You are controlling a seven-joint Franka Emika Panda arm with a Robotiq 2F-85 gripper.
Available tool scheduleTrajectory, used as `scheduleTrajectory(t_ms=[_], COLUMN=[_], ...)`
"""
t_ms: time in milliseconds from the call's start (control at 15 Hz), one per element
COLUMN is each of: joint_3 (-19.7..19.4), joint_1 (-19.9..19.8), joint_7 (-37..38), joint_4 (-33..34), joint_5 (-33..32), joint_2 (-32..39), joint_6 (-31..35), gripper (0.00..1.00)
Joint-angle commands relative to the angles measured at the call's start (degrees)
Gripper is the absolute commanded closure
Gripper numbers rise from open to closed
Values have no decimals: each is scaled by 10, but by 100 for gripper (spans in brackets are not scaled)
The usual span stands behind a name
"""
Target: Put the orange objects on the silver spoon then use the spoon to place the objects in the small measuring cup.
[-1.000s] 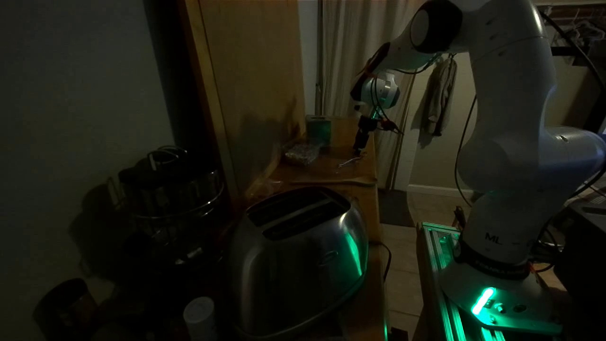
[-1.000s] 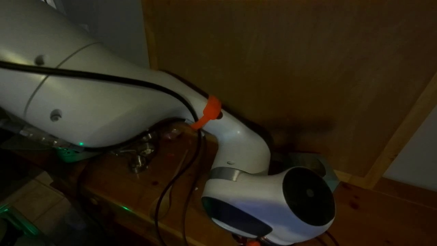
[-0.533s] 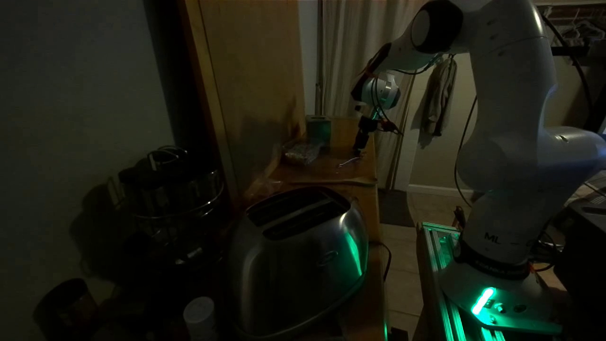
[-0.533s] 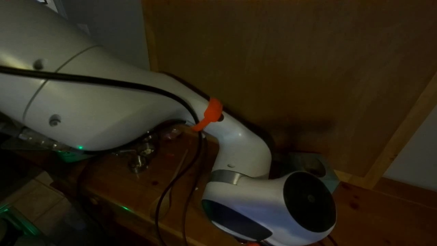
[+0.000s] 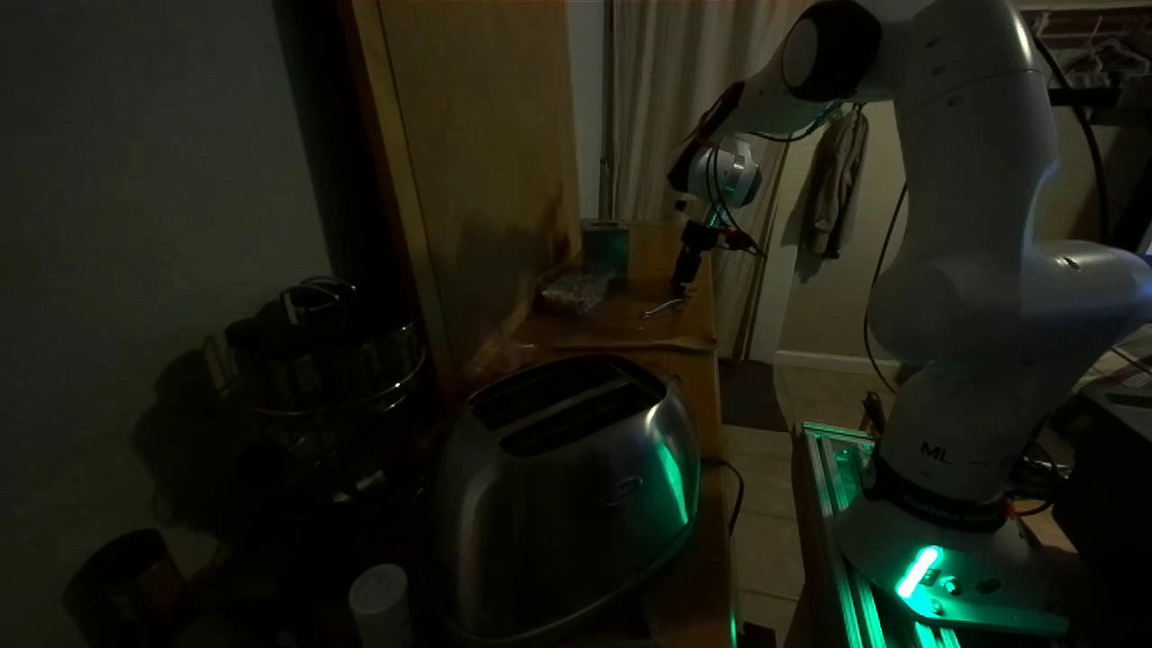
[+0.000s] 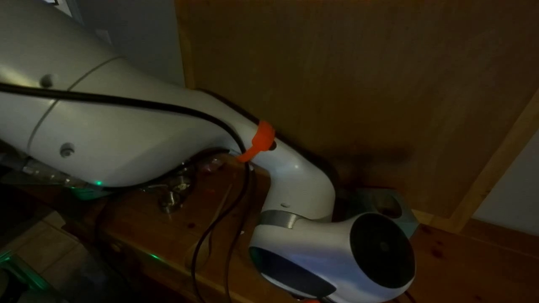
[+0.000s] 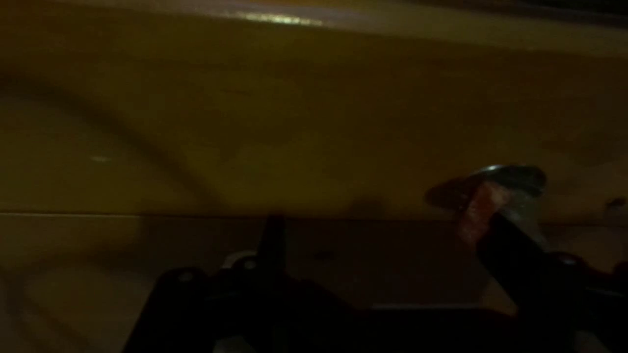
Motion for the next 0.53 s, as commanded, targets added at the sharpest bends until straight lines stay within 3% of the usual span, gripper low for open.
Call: scheduleTrajectory(t_ms=[0,467], joint_3=[0,7], joint_1=[-4,-12], joint_7=[18,7], joint_4=[16,5], joint_5=[3,5], joint_2=[12,2], joint_6=[-9,10], gripper=[0,0])
